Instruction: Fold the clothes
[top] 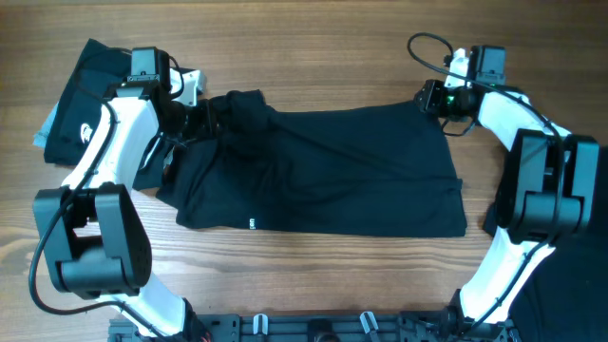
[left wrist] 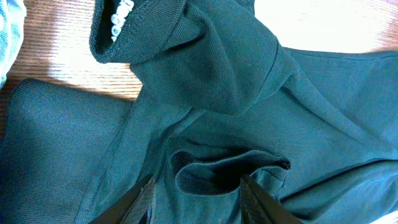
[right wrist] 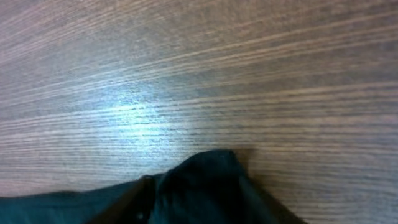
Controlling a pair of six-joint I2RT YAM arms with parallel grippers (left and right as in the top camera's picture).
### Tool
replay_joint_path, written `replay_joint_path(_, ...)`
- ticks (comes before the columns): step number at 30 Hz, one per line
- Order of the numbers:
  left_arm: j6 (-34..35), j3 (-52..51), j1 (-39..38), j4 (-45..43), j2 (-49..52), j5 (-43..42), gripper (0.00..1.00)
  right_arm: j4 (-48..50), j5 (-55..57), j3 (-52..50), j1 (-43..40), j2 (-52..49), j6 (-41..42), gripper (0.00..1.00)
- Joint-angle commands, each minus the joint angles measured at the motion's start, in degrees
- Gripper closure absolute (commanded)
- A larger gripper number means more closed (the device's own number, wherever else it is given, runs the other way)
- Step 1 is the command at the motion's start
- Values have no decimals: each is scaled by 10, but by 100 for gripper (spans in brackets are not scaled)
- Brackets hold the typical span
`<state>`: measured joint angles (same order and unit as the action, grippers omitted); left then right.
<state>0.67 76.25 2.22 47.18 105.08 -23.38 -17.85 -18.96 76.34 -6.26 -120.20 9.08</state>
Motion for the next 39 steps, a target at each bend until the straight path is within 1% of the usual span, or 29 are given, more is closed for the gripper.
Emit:
replay_joint_path(1,-4,9,-2,-2,-16,3,57,2,34,-3,6,-31,16,78)
replay_joint_path(2,-5,9,-2,-2,-16,3,57,3,35,-3,5,-31,16,94)
replay_joint_path(3,-5,9,-2,-2,-16,3,57,3,35,-2,3,-28,16,96)
replay_joint_path(7,-5,9,-2,-11,-16,3,57,3,35,-2,-17,7,34,96)
replay_joint_path(11,-4,9,-2,-42,-16,3,52,5,31,-2,-57,59,61,96)
replay_joint_path(14,-4,9,-2,-66,-16,3,49,8,-4,-2,-78,83,61,96)
replay_joint_path(17,-4,9,-2,-90,-16,3,46,6,-13,-2,-84,87,70,96)
replay_joint_path(18,-4,9,-2,-96,-15,3,45,1,-17,-2,-84,87,78,94)
replay_joint_path(21,-5,9,-2,-108,-7,48,43,-4,-12,-2,-85,87,79,96)
replay_joint_path(24,-5,9,-2,-122,3,80,41,-10,18,-2,-91,87,91,96)
replay_joint_path(27,-4,9,-2,-139,21,77,40,-17,25,-2,-101,87,89,96)
replay_joint_path(30,-2,9,-2,-171,49,41,39,-26,38,-2,-103,87,94,96)
replay_joint_path(35,61,9,-2,-248,108,5,38,-28,32,-2,-103,87,93,95)
replay_joint_path(37,92,9,-2,-272,121,-9,35,-30,22,-2,-103,87,90,96)
replay_joint_path(39,117,9,-3,-299,130,-26,35,-33,22,-2,-103,87,89,96)
